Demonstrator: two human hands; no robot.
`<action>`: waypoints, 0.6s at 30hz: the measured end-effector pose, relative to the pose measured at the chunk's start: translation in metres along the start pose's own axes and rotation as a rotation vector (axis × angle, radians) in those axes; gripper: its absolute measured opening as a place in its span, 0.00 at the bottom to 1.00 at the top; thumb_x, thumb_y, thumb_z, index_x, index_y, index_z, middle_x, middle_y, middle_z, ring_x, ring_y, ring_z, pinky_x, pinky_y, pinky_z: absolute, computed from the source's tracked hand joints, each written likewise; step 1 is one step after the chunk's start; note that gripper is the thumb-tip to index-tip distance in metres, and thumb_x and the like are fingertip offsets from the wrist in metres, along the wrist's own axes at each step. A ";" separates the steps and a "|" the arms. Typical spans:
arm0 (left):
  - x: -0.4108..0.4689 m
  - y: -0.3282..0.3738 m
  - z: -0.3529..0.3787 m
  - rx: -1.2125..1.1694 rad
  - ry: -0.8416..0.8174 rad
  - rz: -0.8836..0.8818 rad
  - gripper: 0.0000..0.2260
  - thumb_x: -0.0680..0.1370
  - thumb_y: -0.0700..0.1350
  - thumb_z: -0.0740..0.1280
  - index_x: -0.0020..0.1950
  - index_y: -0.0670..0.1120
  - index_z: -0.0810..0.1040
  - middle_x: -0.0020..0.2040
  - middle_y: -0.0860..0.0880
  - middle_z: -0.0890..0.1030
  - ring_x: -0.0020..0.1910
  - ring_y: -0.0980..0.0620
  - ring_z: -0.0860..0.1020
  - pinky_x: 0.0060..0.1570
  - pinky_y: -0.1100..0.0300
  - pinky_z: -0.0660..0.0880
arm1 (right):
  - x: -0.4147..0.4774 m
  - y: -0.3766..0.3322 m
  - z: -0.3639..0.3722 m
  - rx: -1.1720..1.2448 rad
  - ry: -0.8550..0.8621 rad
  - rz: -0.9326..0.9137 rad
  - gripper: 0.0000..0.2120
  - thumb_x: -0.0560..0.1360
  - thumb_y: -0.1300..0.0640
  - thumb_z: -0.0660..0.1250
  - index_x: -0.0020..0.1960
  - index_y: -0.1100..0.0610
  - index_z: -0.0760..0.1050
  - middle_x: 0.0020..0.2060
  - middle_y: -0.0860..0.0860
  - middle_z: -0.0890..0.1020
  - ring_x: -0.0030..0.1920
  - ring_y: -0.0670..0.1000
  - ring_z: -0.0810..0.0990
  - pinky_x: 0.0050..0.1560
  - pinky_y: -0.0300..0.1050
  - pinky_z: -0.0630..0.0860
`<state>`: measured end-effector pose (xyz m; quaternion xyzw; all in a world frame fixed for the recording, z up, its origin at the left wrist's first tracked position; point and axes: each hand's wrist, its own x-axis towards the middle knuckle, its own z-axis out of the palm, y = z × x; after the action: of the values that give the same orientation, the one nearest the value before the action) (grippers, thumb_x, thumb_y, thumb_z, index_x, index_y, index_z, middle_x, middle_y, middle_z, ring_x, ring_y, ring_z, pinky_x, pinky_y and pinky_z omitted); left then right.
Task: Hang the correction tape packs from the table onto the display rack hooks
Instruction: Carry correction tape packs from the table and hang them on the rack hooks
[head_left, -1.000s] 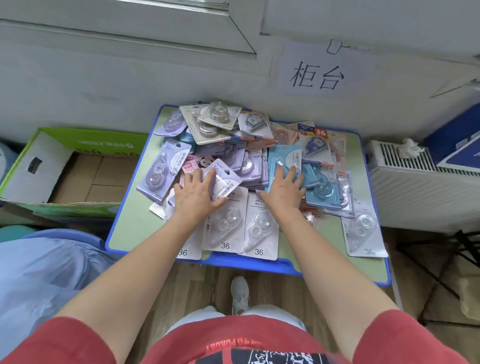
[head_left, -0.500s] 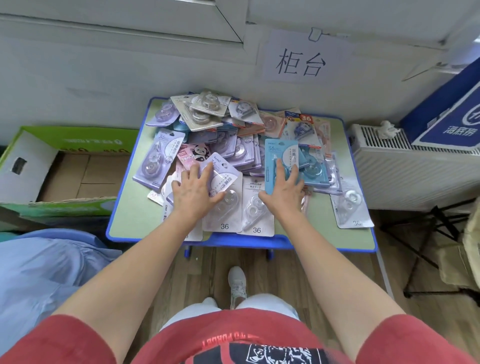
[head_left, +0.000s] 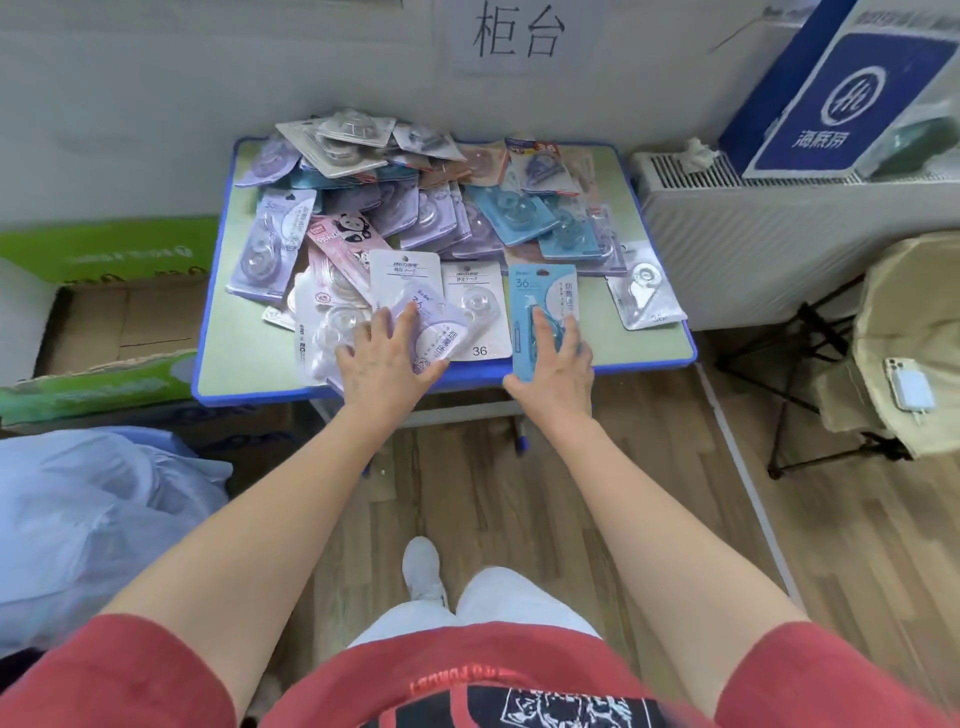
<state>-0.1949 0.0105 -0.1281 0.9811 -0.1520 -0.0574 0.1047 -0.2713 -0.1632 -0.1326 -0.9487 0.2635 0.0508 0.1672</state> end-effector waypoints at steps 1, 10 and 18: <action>-0.008 0.004 0.002 0.002 -0.004 0.010 0.34 0.75 0.63 0.63 0.76 0.52 0.56 0.72 0.45 0.63 0.67 0.42 0.64 0.61 0.46 0.64 | -0.008 0.006 0.001 -0.004 0.000 0.006 0.41 0.74 0.47 0.65 0.78 0.48 0.44 0.76 0.58 0.47 0.70 0.63 0.56 0.68 0.58 0.62; -0.106 0.050 0.027 0.019 -0.039 0.041 0.33 0.75 0.63 0.63 0.76 0.52 0.57 0.71 0.45 0.62 0.67 0.42 0.64 0.61 0.46 0.63 | -0.106 0.083 0.011 0.001 0.017 0.023 0.41 0.74 0.46 0.65 0.78 0.48 0.46 0.75 0.58 0.49 0.68 0.62 0.58 0.67 0.57 0.65; -0.220 0.110 0.056 0.013 -0.076 0.112 0.32 0.76 0.61 0.63 0.76 0.51 0.58 0.71 0.45 0.63 0.66 0.41 0.64 0.62 0.46 0.62 | -0.230 0.173 0.016 -0.003 0.062 0.091 0.39 0.75 0.46 0.64 0.78 0.50 0.46 0.75 0.58 0.49 0.69 0.62 0.58 0.67 0.57 0.65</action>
<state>-0.4433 -0.0344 -0.1403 0.9689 -0.2109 -0.0874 0.0954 -0.5576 -0.1860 -0.1558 -0.9371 0.3116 0.0293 0.1548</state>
